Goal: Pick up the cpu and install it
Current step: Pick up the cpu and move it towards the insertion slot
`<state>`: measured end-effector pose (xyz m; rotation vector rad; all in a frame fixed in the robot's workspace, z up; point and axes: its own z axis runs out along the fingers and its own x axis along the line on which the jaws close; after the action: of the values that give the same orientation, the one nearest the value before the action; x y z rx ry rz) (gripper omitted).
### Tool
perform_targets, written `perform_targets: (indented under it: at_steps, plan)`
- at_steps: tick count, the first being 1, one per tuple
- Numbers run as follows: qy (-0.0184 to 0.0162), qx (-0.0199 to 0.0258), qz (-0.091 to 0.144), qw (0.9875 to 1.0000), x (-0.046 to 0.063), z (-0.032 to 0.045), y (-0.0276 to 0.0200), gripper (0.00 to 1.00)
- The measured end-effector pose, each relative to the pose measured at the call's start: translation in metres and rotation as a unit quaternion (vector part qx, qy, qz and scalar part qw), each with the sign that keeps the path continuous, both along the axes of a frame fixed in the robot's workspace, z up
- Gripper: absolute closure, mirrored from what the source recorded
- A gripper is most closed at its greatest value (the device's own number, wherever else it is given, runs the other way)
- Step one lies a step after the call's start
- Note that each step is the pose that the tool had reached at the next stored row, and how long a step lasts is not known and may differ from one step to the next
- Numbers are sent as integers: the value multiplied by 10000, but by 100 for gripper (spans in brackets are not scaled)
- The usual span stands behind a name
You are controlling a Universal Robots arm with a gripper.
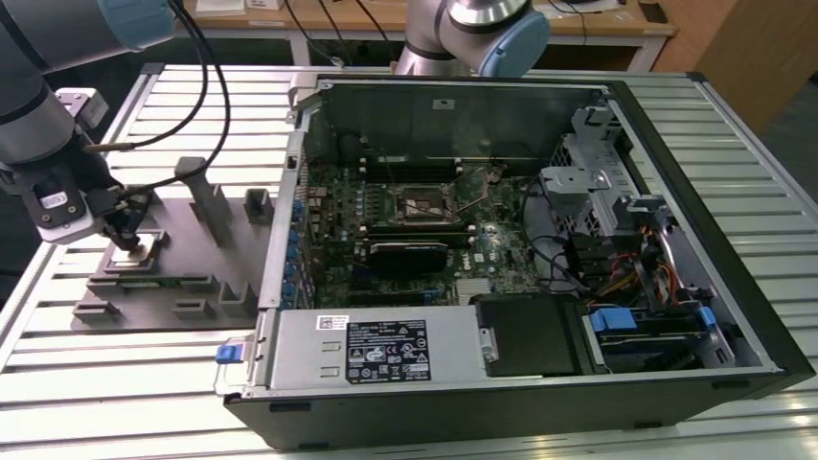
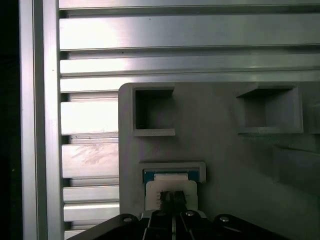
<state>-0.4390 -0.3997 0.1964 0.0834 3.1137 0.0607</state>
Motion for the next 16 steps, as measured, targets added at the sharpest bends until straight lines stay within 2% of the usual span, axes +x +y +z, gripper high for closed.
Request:
perform_targets:
  at_steps: [1, 2, 5, 8, 10, 11, 12, 16]
  plan:
    - [0, 0, 0, 10000, 0, 0, 0, 83]
    - [0, 0, 0, 10000, 0, 0, 0, 83]
    - [0, 0, 0, 10000, 0, 0, 0, 65]
    - [0, 0, 1, 10000, 0, 0, 0, 59]
    - [0, 0, 1, 10000, 0, 0, 0, 47]
    - [0, 0, 1, 10000, 0, 0, 0, 47]
    - [0, 0, 1, 10000, 0, 0, 0, 41]
    - [-2, 1, 2, 10000, -1, -4, 0, 41]
